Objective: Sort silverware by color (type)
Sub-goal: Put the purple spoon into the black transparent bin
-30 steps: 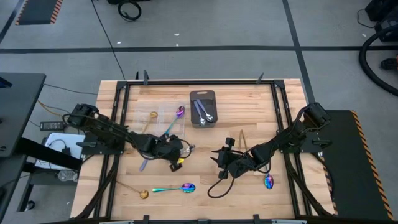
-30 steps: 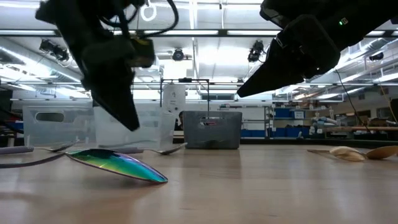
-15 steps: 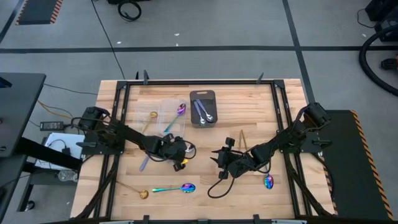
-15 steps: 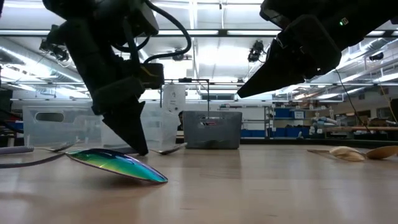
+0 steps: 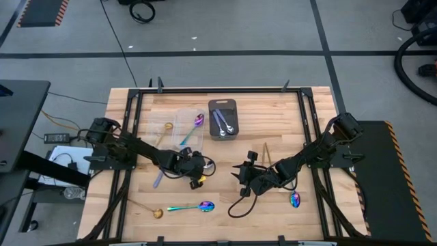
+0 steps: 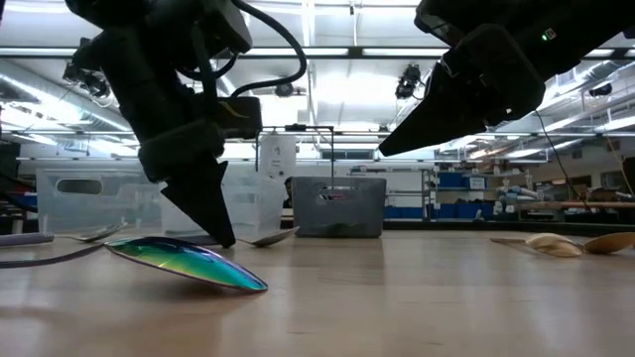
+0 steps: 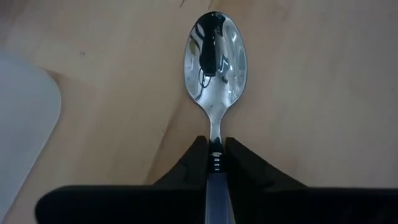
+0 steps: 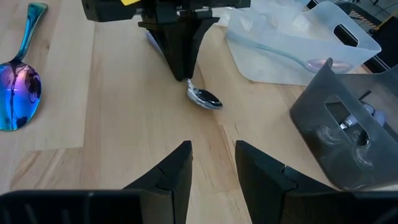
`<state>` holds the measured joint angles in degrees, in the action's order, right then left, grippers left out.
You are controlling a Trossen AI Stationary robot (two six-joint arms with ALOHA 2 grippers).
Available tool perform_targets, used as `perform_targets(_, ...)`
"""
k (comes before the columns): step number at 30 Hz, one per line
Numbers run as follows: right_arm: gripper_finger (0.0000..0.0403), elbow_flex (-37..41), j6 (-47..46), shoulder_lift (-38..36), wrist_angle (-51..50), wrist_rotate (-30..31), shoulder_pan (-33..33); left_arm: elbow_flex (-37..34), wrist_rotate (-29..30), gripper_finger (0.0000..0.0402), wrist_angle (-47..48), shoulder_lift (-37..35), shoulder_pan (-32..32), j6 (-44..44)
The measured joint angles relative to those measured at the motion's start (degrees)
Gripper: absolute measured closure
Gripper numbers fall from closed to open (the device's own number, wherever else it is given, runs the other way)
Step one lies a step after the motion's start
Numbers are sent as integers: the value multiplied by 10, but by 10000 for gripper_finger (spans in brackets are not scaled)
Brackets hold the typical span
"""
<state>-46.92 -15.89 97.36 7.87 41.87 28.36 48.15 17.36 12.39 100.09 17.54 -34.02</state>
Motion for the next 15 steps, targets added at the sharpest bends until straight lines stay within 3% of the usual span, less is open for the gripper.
perform_targets(7, 271, 0, 0, 0, 0, 0, 0, 7, -12, 363, 32, -31, 0, 32)
perform_targets(10, 271, 0, 0, 0, -2, 0, 0, 24, -6, 399, 40, -34, -1, 61)
perform_targets(15, 271, 0, 0, 0, -7, 2, 0, 53, -6, 401, 51, -34, -1, 123)
